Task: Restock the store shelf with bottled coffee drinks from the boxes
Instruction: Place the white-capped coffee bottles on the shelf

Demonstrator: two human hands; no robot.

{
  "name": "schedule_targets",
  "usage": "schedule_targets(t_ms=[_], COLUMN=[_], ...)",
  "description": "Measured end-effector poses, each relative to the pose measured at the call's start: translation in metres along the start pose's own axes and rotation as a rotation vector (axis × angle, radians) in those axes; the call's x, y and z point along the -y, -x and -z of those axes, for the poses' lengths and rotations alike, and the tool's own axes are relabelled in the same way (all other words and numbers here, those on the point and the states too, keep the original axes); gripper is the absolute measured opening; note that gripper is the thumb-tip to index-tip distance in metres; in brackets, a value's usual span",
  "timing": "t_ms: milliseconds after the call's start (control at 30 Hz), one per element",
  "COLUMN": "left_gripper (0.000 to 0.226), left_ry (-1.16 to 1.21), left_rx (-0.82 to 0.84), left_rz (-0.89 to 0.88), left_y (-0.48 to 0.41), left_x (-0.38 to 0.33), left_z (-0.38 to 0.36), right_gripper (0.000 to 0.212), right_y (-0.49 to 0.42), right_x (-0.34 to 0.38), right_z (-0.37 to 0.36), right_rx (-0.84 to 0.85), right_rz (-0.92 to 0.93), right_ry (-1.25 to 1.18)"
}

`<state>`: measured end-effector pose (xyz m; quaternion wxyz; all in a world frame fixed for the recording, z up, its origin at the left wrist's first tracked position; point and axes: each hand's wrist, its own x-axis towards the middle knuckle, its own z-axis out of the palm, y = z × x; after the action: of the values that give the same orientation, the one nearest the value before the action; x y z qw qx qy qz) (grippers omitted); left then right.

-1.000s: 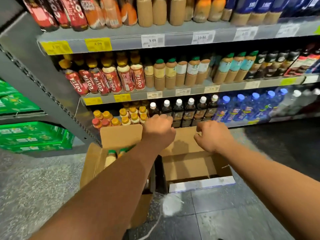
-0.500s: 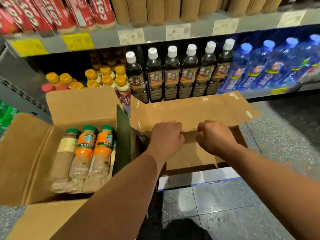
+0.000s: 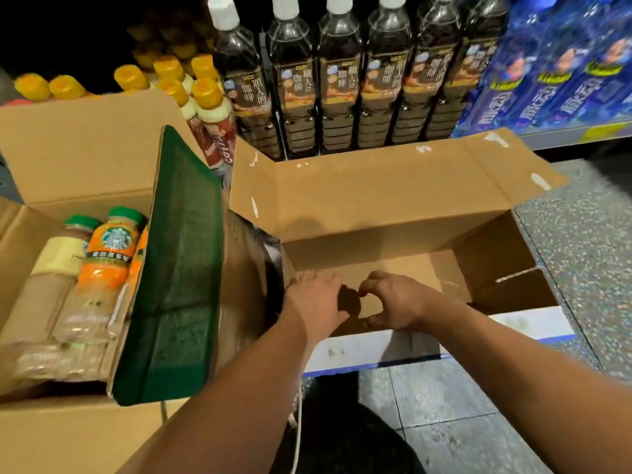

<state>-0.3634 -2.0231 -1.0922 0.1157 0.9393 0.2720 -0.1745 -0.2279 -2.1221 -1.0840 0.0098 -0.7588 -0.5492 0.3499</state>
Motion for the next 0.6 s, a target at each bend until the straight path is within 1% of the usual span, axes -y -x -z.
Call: schedule_targets(t_ms=[67,167,267,367,600], left_gripper=[0.048,0.040,0.042,0.040,0.044], left_ry=[-0.006,0.053,0.073,0.026,0.028], left_rx=[0.003,-0.061,-0.081,-0.093,-0.238], left_rz=[-0.003,0.013,0.024,0.009,-0.024], left_y=[0.001,0.002,0.005,0.010,0.027], left_x=[0.004,0.001,-0.003,-0.002,-0.011], left_z=[-0.005,-0.005,-0.004,-0.006,-0.014], right_gripper=[0.055,0.062,0.067,0.074,0.088], right_y=[0.002,0.009,0.017,0.033,0.063], right_x=[-0.003,-0.006,0.000,0.006,0.011], right_z=[-0.006,-0.002,0.004,0.001,-0.013], right_rx=[-0.004,-0.039,-0.055,-0.065,-0.107], right_rz=[-0.021,-0.041,0.007,-0.003,-0.026], right_ry=[-0.072,-0.134,-0.145,-0.164,-0.252])
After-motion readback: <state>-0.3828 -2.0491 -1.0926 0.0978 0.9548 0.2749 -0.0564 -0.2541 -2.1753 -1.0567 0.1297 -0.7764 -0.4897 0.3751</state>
